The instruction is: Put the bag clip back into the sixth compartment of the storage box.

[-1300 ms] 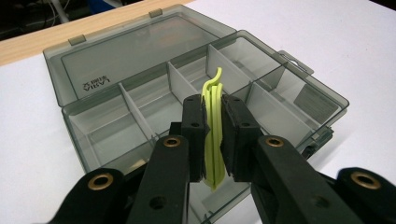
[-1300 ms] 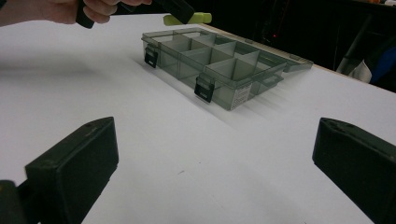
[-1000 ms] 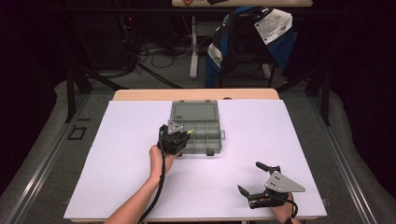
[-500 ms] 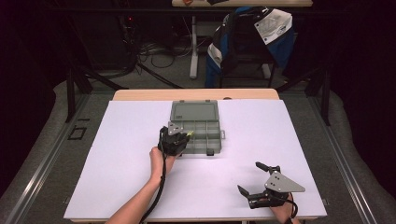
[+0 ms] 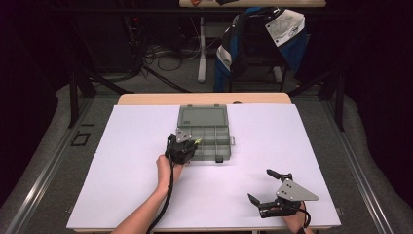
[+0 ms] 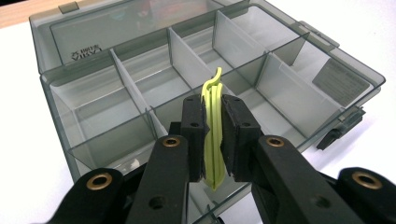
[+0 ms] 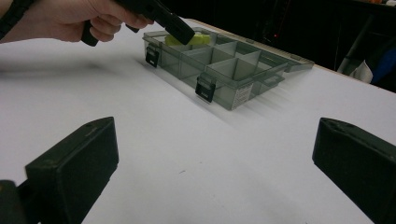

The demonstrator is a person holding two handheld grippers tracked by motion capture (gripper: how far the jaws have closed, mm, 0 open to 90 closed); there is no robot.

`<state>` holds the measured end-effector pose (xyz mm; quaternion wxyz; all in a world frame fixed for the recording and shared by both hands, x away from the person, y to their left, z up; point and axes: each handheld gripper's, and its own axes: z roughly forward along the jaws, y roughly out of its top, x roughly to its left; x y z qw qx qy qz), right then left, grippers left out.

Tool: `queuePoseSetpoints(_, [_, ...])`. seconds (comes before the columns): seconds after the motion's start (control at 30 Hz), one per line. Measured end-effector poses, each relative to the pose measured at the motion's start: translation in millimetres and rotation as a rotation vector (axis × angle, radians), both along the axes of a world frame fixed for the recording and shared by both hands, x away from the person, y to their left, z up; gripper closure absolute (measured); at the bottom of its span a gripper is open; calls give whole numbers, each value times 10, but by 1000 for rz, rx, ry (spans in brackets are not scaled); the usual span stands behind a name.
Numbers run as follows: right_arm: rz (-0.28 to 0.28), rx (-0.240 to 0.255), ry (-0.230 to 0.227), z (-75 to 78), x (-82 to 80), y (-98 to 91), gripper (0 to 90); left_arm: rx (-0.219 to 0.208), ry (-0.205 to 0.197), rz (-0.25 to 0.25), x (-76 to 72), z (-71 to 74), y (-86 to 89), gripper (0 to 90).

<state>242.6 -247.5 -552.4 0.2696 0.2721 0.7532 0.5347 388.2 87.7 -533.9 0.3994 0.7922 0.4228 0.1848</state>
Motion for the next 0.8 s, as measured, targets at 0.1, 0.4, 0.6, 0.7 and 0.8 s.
queuePoseSetpoints(0.1, [1,1,0,-2,1,4,0,-2,0,-3,1,-15,-4,746])
queuePoseSetpoints(0.4, [2,1,-2,-6,6,4,0,7,6,-11,-10,48,42,347])
queuePoseSetpoints(0.6, [0,2,0,-2,0,4,0,12,4,-42,-70,123,71,185])
queuePoseSetpoints(0.7, [1,-3,4,-1,-4,5,0,16,-4,-55,-103,157,79,146])
queuePoseSetpoints(0.8, [1,0,3,-1,-5,4,0,23,-13,-73,-160,205,100,128])
